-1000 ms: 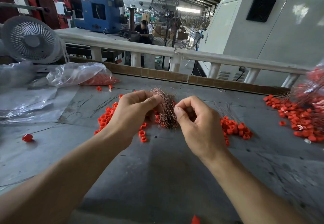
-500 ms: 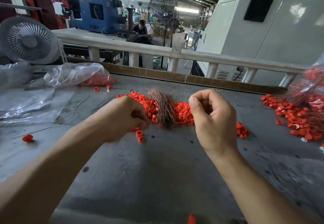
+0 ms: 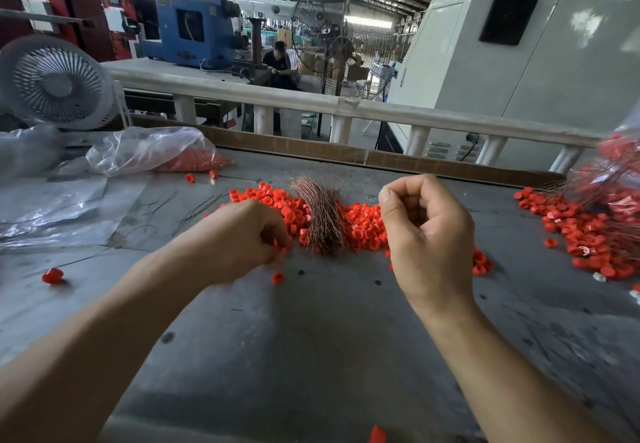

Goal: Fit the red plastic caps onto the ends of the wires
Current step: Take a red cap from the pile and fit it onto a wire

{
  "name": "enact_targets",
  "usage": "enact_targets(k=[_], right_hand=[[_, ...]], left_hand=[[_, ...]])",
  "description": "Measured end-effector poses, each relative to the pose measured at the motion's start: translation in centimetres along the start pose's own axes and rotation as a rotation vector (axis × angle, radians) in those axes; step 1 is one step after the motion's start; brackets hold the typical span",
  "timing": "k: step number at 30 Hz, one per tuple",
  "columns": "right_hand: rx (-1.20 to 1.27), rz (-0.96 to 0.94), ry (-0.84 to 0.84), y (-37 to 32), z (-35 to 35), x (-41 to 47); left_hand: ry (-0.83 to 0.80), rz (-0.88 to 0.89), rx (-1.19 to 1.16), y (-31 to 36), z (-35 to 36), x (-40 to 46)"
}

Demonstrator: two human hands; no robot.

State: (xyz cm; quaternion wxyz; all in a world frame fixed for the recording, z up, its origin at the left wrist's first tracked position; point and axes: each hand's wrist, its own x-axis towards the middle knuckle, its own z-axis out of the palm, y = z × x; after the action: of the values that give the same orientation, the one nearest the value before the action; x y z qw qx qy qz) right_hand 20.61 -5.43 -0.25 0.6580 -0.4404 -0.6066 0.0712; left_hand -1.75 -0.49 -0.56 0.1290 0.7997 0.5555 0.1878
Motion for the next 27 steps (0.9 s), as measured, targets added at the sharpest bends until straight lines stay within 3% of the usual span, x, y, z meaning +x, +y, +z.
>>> enact_targets(k=[3, 6, 10, 18, 27], right_hand=[[0.008, -0.006, -0.052, -0.2, 0.1, -0.1], [0.015, -0.016, -0.114, -0.5, 0.1, -0.3], [0.033, -0.014, -0.167, -0.9, 0.2, -0.4], [0.017, -0.015, -0.221, -1.3, 0.1, -0.5], [0.007, -0.016, -0.232, -1.5, 0.2, -0.6]], left_hand=[[0.158, 0.003, -0.339, 1.0, 0.0, 0.0], [0.21, 0.05, -0.758, 2.5, -0.1, -0.5], [0.221, 0.123, -1.016, 3.6, -0.1, -0.9], [0.136, 0.166, -1.189, 3.9, -0.1, -0.9], [0.081, 0.187, -1.186, 3.7, -0.1, -1.1]])
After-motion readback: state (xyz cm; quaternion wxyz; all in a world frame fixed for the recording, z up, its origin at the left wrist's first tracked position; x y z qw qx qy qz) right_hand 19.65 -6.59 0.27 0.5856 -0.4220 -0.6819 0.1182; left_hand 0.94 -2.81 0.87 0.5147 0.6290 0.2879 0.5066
